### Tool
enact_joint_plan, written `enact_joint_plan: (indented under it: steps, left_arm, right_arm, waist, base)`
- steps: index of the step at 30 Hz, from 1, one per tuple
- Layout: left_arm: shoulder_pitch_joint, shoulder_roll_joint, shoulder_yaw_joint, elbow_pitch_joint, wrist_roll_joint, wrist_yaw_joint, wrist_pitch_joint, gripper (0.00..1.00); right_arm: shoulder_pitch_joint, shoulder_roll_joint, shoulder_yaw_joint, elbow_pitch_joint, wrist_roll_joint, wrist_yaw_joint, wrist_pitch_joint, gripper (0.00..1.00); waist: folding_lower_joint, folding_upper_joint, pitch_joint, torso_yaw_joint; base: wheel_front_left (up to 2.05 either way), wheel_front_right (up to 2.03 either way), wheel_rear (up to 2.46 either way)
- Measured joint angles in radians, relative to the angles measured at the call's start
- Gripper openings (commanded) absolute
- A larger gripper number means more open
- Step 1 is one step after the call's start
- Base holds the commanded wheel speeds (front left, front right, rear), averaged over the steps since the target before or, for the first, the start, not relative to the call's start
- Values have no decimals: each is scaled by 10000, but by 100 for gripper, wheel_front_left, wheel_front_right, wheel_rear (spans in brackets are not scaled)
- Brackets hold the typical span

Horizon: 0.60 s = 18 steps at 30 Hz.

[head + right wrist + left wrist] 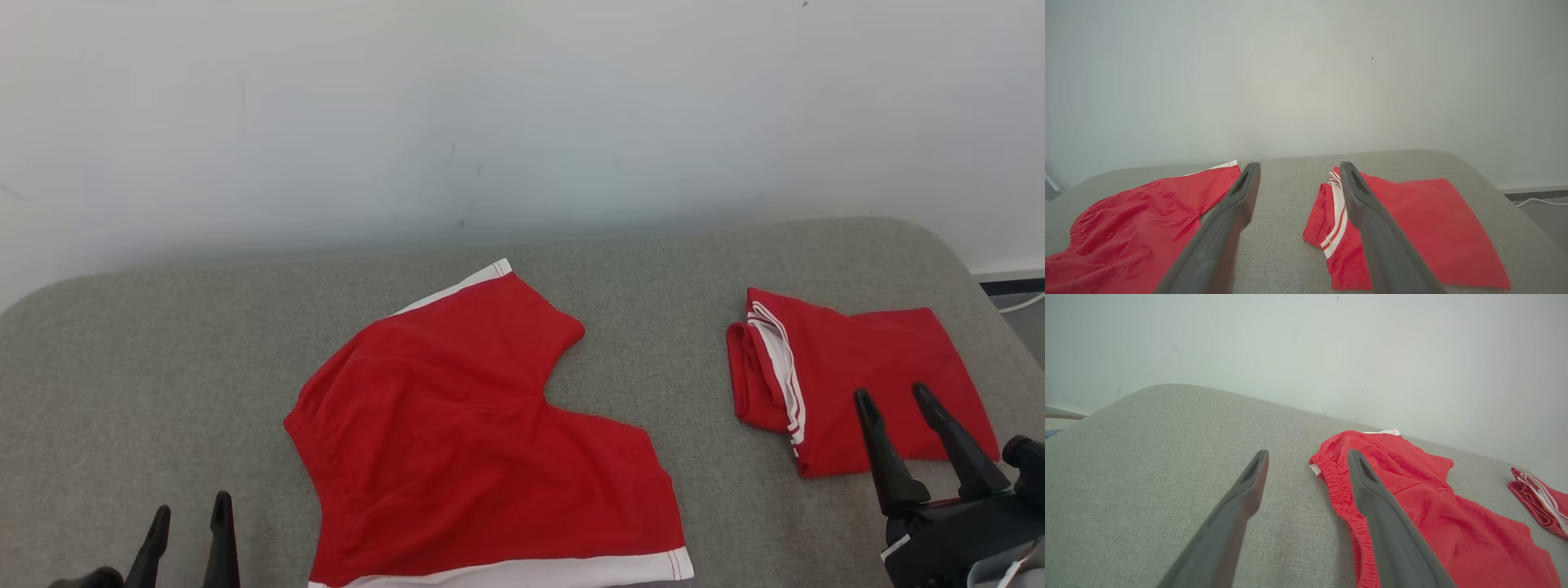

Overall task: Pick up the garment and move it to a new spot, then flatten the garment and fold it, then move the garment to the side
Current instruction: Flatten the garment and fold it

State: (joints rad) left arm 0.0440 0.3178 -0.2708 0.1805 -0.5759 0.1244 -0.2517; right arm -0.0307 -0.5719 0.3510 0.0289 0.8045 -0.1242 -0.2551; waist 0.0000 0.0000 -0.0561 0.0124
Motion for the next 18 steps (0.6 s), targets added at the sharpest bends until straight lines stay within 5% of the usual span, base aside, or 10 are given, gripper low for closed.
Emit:
enact_joint_plan:
  steps: [13,18]
  left_arm:
    - [138,-673,811,-660,418,0,-2,100]
    - [183,-732,629,-679,1030,0,140,100]
  right_arm:
    - [422,892,-1317,-313,-690,-2,-2,100]
    - [634,1064,-1108,-238,-941,-4,-2,100]
  waist:
    - [0,0,165,-15]
    - [0,0,220,45]
  base:
    - [0,0,0]
    - [0,0,0]
